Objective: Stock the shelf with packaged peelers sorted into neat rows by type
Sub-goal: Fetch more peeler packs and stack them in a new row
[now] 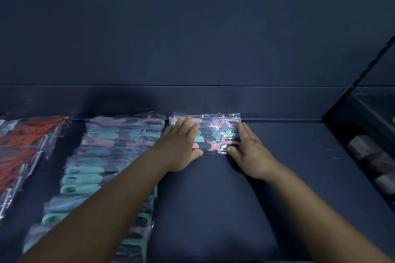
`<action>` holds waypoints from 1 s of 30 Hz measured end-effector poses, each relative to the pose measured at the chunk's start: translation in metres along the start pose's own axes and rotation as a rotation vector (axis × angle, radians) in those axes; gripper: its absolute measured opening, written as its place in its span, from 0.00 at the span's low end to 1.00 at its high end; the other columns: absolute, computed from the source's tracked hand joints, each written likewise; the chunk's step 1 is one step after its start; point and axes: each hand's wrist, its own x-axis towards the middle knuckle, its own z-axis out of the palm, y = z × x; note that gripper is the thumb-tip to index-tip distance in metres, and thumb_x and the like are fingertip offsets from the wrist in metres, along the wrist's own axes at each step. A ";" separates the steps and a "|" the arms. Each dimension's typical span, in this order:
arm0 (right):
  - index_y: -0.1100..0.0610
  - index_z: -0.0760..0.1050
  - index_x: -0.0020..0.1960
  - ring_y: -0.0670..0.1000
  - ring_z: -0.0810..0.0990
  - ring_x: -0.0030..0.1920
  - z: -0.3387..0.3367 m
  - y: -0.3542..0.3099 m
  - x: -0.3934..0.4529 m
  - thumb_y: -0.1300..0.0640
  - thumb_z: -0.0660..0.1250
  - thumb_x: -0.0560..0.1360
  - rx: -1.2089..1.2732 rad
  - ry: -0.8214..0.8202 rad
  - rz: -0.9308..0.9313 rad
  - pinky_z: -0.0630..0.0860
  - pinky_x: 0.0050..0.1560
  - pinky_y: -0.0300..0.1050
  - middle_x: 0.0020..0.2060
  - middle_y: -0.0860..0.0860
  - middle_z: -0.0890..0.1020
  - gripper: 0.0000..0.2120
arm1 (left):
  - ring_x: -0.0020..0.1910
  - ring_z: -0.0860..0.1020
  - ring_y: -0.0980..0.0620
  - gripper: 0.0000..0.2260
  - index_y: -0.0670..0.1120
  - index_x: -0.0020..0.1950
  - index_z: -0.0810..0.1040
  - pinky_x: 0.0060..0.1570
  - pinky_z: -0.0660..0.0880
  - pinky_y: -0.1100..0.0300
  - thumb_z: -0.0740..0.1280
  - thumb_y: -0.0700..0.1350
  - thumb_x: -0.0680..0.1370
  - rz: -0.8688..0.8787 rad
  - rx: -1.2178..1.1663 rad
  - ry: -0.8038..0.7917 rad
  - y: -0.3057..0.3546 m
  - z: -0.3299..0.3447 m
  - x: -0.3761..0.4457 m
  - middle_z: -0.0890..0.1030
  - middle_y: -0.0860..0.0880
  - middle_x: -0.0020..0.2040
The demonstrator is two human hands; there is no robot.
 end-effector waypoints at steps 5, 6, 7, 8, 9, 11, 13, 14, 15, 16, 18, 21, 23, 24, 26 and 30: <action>0.58 0.42 0.77 0.48 0.44 0.77 -0.004 0.000 0.003 0.52 0.54 0.80 -0.096 -0.085 0.012 0.48 0.77 0.47 0.78 0.51 0.46 0.32 | 0.77 0.39 0.45 0.30 0.44 0.78 0.40 0.74 0.46 0.50 0.52 0.53 0.83 -0.025 -0.051 -0.028 0.005 0.007 -0.001 0.39 0.43 0.78; 0.58 0.42 0.77 0.48 0.44 0.77 -0.006 0.000 0.004 0.53 0.54 0.81 -0.104 -0.090 0.013 0.48 0.77 0.48 0.78 0.51 0.46 0.31 | 0.77 0.39 0.44 0.30 0.44 0.78 0.40 0.74 0.47 0.50 0.51 0.53 0.83 -0.032 -0.047 -0.023 0.007 0.009 -0.001 0.39 0.42 0.78; 0.58 0.43 0.77 0.48 0.45 0.77 -0.007 -0.001 0.005 0.54 0.53 0.81 -0.108 -0.093 0.015 0.48 0.77 0.48 0.78 0.52 0.46 0.30 | 0.77 0.38 0.44 0.29 0.43 0.77 0.40 0.74 0.47 0.50 0.51 0.52 0.83 -0.039 -0.042 -0.019 0.008 0.011 0.000 0.39 0.42 0.78; 0.58 0.43 0.77 0.48 0.45 0.77 -0.008 -0.002 0.006 0.54 0.53 0.81 -0.113 -0.095 0.020 0.48 0.77 0.48 0.78 0.52 0.46 0.30 | 0.77 0.38 0.44 0.29 0.43 0.77 0.39 0.74 0.47 0.49 0.51 0.52 0.83 -0.044 -0.036 -0.017 0.009 0.012 0.002 0.39 0.41 0.78; 0.58 0.43 0.77 0.48 0.45 0.77 -0.009 -0.003 0.006 0.55 0.52 0.81 -0.119 -0.097 0.027 0.48 0.77 0.48 0.78 0.52 0.46 0.30 | 0.77 0.38 0.44 0.29 0.42 0.77 0.39 0.74 0.48 0.49 0.50 0.51 0.83 -0.045 -0.029 -0.015 0.009 0.013 0.003 0.39 0.41 0.78; 0.58 0.42 0.77 0.48 0.44 0.77 -0.008 -0.005 0.004 0.55 0.51 0.81 -0.137 -0.098 0.038 0.47 0.77 0.47 0.78 0.52 0.45 0.29 | 0.77 0.38 0.44 0.28 0.42 0.77 0.39 0.74 0.47 0.49 0.49 0.51 0.84 -0.040 -0.017 -0.019 0.008 0.013 0.004 0.38 0.42 0.78; 0.58 0.41 0.77 0.49 0.42 0.77 -0.004 -0.007 0.000 0.55 0.51 0.81 -0.163 -0.091 0.043 0.46 0.76 0.47 0.77 0.52 0.43 0.29 | 0.76 0.37 0.45 0.27 0.43 0.77 0.39 0.74 0.43 0.49 0.48 0.50 0.84 -0.037 -0.013 -0.030 0.006 0.011 0.003 0.37 0.43 0.78; 0.58 0.40 0.77 0.49 0.42 0.77 -0.002 -0.007 -0.001 0.55 0.50 0.81 -0.177 -0.088 0.044 0.46 0.76 0.48 0.77 0.52 0.42 0.30 | 0.76 0.36 0.45 0.27 0.44 0.77 0.38 0.74 0.41 0.49 0.47 0.50 0.84 -0.037 -0.010 -0.036 0.006 0.010 0.002 0.37 0.43 0.78; 0.58 0.40 0.77 0.49 0.41 0.77 -0.001 -0.007 -0.003 0.54 0.50 0.81 -0.187 -0.086 0.047 0.46 0.76 0.48 0.77 0.52 0.41 0.30 | 0.76 0.36 0.45 0.27 0.44 0.77 0.38 0.73 0.40 0.49 0.47 0.51 0.84 -0.037 -0.007 -0.041 0.005 0.010 0.001 0.37 0.43 0.78; 0.58 0.40 0.77 0.49 0.41 0.77 0.000 -0.007 -0.004 0.53 0.50 0.81 -0.197 -0.083 0.051 0.45 0.76 0.49 0.77 0.52 0.41 0.30 | 0.76 0.36 0.46 0.27 0.44 0.77 0.38 0.73 0.40 0.49 0.48 0.51 0.84 -0.037 -0.004 -0.041 0.005 0.009 0.001 0.37 0.43 0.78; 0.57 0.39 0.77 0.49 0.40 0.77 -0.002 -0.008 -0.008 0.51 0.49 0.81 -0.213 -0.066 0.050 0.44 0.76 0.50 0.77 0.51 0.40 0.30 | 0.77 0.37 0.46 0.28 0.43 0.77 0.40 0.74 0.41 0.48 0.49 0.52 0.83 -0.040 -0.001 -0.025 0.006 0.006 -0.002 0.38 0.44 0.78; 0.57 0.41 0.77 0.49 0.40 0.77 -0.007 -0.015 -0.013 0.49 0.49 0.81 -0.229 -0.020 -0.012 0.43 0.76 0.49 0.77 0.51 0.42 0.30 | 0.77 0.39 0.47 0.28 0.42 0.78 0.43 0.75 0.42 0.49 0.50 0.52 0.83 -0.045 0.013 0.024 0.009 -0.003 -0.011 0.41 0.44 0.78; 0.56 0.44 0.77 0.49 0.43 0.77 -0.010 -0.025 -0.016 0.48 0.50 0.81 -0.240 0.006 -0.082 0.44 0.76 0.48 0.78 0.51 0.46 0.30 | 0.77 0.41 0.47 0.27 0.41 0.77 0.44 0.75 0.43 0.50 0.50 0.52 0.83 -0.072 0.010 0.065 0.012 -0.009 -0.023 0.43 0.44 0.79; 0.56 0.46 0.77 0.50 0.46 0.77 -0.010 -0.032 -0.018 0.48 0.51 0.81 -0.242 0.020 -0.129 0.45 0.76 0.47 0.77 0.51 0.49 0.29 | 0.77 0.43 0.47 0.27 0.41 0.77 0.45 0.74 0.44 0.52 0.50 0.51 0.83 -0.101 -0.006 0.089 0.013 -0.012 -0.031 0.45 0.44 0.79; 0.56 0.53 0.76 0.52 0.55 0.75 -0.009 -0.048 -0.020 0.49 0.54 0.80 -0.225 0.049 -0.250 0.51 0.74 0.44 0.75 0.52 0.58 0.27 | 0.77 0.51 0.46 0.26 0.42 0.77 0.50 0.74 0.49 0.54 0.52 0.50 0.83 -0.165 -0.026 0.172 0.012 -0.017 -0.051 0.53 0.44 0.78; 0.55 0.64 0.71 0.53 0.66 0.68 0.001 -0.095 -0.025 0.50 0.56 0.79 -0.159 0.065 -0.434 0.62 0.68 0.43 0.67 0.51 0.71 0.21 | 0.71 0.64 0.47 0.23 0.45 0.75 0.60 0.69 0.58 0.60 0.56 0.50 0.81 -0.296 -0.060 0.345 -0.004 -0.023 -0.105 0.66 0.46 0.72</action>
